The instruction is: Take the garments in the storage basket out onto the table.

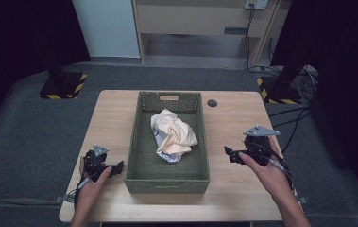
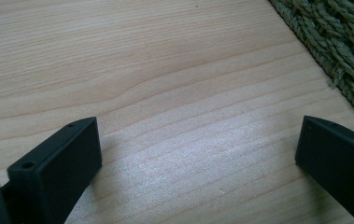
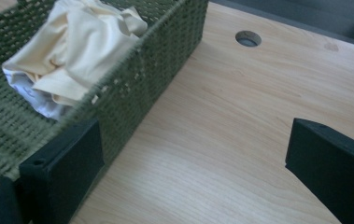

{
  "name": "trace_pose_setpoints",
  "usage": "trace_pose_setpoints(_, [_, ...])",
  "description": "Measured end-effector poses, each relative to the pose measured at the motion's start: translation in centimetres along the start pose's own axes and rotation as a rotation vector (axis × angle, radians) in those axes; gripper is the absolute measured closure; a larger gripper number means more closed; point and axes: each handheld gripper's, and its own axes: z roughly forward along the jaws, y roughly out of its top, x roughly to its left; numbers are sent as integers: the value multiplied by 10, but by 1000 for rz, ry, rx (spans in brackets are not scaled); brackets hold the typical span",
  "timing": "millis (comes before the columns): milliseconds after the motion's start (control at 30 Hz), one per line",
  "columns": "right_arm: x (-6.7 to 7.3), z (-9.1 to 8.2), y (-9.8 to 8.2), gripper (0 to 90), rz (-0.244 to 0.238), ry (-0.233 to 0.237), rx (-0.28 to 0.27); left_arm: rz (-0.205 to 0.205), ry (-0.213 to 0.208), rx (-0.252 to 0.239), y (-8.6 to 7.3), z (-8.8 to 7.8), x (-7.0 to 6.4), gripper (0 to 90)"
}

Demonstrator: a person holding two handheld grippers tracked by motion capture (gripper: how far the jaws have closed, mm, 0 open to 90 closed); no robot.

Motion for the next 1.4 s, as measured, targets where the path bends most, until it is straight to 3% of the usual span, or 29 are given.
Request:
trace_pose_setpoints(567, [26, 10, 46, 36, -50, 34, -25, 0, 0, 0, 0, 0, 0, 0])
trace_pose_setpoints(1033, [57, 32, 81, 38, -87, 80, -29, 0, 0, 0, 0, 0, 0, 0])
trace_pose_setpoints(1400, [70, 51, 96, 37, -88, 99, -31, 0, 0, 0, 0, 0, 0, 0])
